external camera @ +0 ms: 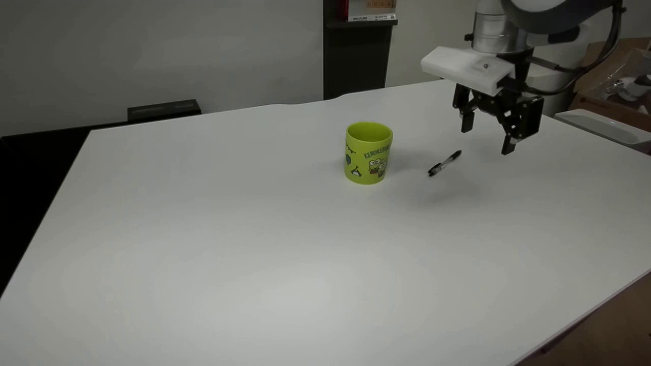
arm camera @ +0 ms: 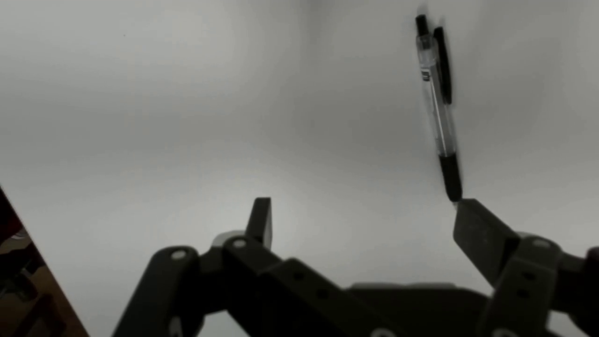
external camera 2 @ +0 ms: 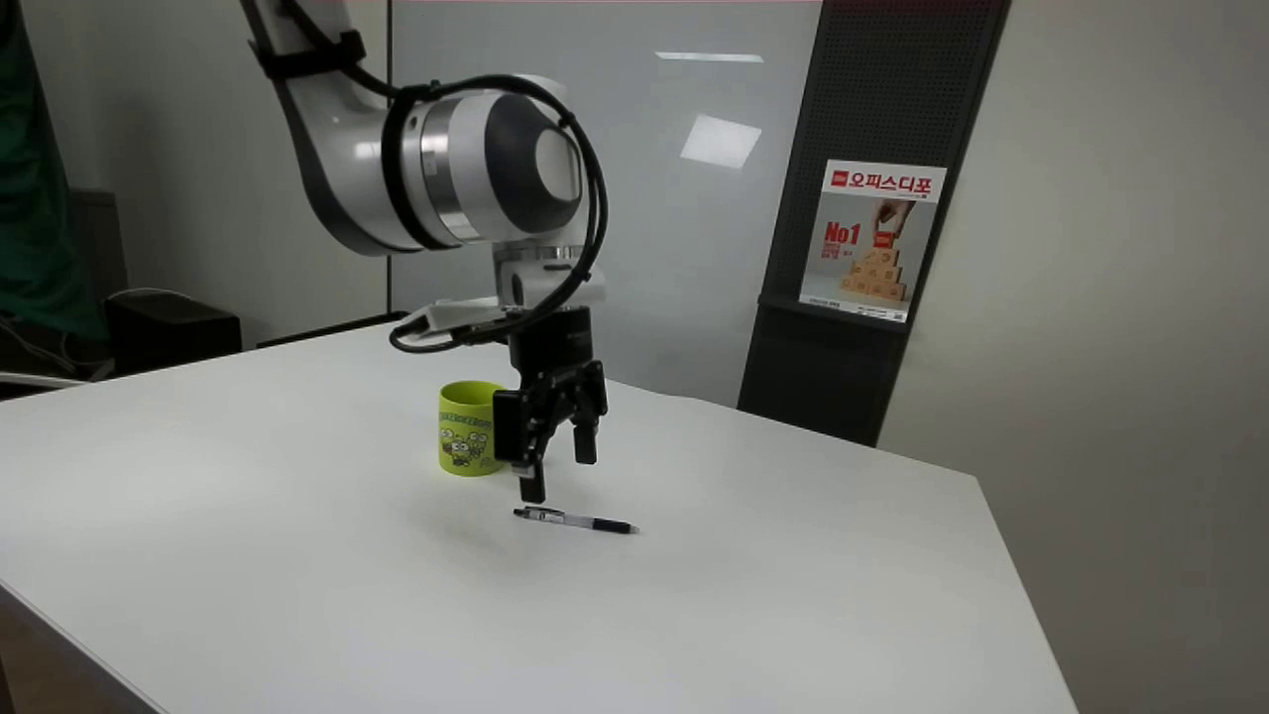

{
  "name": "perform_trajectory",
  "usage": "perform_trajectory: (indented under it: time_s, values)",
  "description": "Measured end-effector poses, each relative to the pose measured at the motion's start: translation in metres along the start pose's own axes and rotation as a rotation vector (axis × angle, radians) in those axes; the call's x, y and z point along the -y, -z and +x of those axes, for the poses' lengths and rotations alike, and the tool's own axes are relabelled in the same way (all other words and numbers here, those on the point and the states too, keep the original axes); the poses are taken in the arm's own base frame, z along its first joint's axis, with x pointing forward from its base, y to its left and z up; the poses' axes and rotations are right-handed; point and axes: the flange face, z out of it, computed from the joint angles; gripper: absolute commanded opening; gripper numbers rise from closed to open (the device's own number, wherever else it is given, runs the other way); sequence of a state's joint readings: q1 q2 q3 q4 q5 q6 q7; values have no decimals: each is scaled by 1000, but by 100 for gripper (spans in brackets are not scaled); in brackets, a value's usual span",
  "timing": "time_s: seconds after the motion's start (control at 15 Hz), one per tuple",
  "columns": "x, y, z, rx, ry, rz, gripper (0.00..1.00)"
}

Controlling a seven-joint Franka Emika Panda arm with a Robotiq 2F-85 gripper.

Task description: Put the pen in the cup

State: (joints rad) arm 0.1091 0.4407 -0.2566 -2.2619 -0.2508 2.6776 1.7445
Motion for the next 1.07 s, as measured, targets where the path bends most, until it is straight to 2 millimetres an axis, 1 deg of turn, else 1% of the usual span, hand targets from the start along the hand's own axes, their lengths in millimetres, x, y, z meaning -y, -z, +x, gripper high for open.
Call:
perform_trajectory:
  time_s: [0.13,0.27,0.6,0.8,1.07]
  values:
    - [-1,-12,-6,9,-9,-17,100]
    - [1,-19,-11,18,-2,-11,100]
    - [11,-22,-16,47,101,84,100]
    - [15,-25,-15,80,155,126,100]
    - [17,-39,-10,137,193,129,100]
